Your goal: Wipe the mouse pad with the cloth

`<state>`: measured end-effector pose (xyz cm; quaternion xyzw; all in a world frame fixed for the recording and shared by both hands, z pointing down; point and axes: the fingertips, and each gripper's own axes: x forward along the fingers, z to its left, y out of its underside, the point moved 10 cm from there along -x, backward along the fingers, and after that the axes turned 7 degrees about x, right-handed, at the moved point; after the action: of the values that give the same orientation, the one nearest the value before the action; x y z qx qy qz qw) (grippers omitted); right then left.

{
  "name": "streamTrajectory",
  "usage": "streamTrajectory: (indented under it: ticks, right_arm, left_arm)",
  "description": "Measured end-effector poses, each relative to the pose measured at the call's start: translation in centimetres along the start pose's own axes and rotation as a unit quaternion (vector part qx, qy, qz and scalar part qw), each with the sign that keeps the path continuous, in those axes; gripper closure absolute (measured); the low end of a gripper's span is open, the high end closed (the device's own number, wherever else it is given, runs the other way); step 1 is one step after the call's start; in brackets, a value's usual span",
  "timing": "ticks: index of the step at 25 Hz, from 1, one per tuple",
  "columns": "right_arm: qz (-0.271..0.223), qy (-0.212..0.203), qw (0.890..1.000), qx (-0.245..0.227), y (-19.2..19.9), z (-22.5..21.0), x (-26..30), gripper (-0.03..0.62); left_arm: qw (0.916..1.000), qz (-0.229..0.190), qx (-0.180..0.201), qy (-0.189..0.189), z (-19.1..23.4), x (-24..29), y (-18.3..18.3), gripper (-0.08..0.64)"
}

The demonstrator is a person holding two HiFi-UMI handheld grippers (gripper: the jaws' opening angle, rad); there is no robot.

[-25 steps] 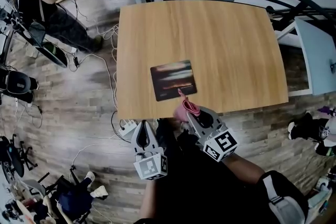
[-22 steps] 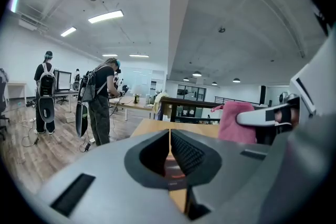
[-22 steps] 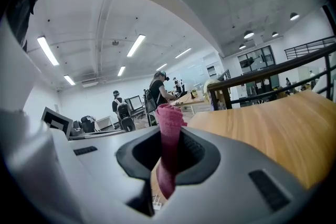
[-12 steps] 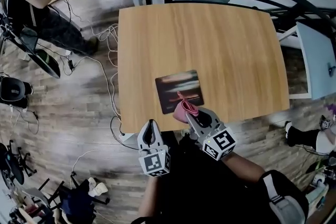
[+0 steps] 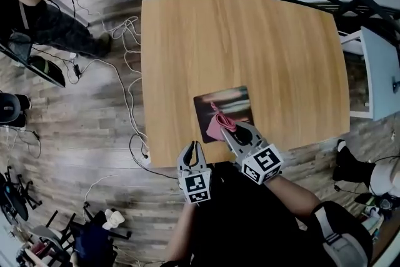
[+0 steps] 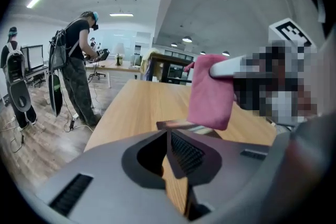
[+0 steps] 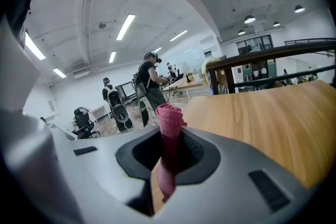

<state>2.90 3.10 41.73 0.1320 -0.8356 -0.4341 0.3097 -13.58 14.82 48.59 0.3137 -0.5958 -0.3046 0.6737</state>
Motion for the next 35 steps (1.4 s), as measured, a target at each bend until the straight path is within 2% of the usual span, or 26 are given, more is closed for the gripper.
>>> streamTrajectory:
  ticks: [4, 5, 7, 11, 15, 19, 24, 27, 30, 33, 35]
  right_arm:
    - [0.024, -0.01, 1.0, 0.015, 0.6, -0.8, 3.8, 0.526]
    - [0.031, -0.014, 0.999, 0.019, 0.8, -1.0, 4.6, 0.526]
    - [0.045, -0.027, 0.998, 0.028, 1.1, -1.3, 6.2, 0.526]
    - [0.078, -0.057, 0.994, 0.049, 1.6, -2.3, 9.9, 0.526]
    - [0.124, -0.091, 0.985, 0.083, 2.7, -3.1, 13.3, 0.526]
    - [0.169, -0.125, 0.971, 0.112, 4.7, -3.7, 16.3, 0.526]
    - [0.212, -0.098, 0.965, 0.117, 7.6, -5.8, 18.8, 0.527]
    - [0.228, -0.064, 0.968, 0.087, 8.3, -6.9, 19.8, 0.526]
    - [0.237, -0.044, 0.968, 0.062, 8.8, -7.1, 20.2, 0.526]
    - [0.24, -0.039, 0.968, 0.055, 9.2, -7.3, 20.3, 0.526]
    - [0.244, -0.037, 0.969, 0.031, 9.3, -7.1, 20.4, 0.526]
  left_arm:
    - [0.9982, 0.047, -0.017, 0.033, 0.9, 2.8, 1.9, 0.529]
    - [0.9972, 0.059, -0.022, 0.041, 1.0, 3.4, 2.5, 0.518]
    - [0.9947, 0.083, -0.027, 0.055, 1.0, 4.3, 3.6, 0.428]
    - [0.9898, 0.114, -0.042, 0.074, 1.1, 6.1, 4.7, 0.416]
    - [0.9844, 0.133, -0.066, 0.094, 0.8, 7.3, 4.9, 0.416]
    - [0.9767, 0.172, -0.08, 0.1, 0.7, 8.4, 6.5, 0.416]
    - [0.9724, 0.188, -0.1, 0.096, 0.6, 8.7, 7.1, 0.419]
    - [0.9692, 0.197, -0.107, 0.102, 0.4, 8.9, 6.8, 0.413]
    - [0.9683, 0.208, -0.086, 0.108, 0.0, 9.6, 6.3, 0.389]
    - [0.9685, 0.218, -0.066, 0.101, -0.3, 9.7, 6.5, 0.399]
    - [0.9697, 0.216, -0.067, 0.093, -0.3, 9.7, 6.6, 0.41]
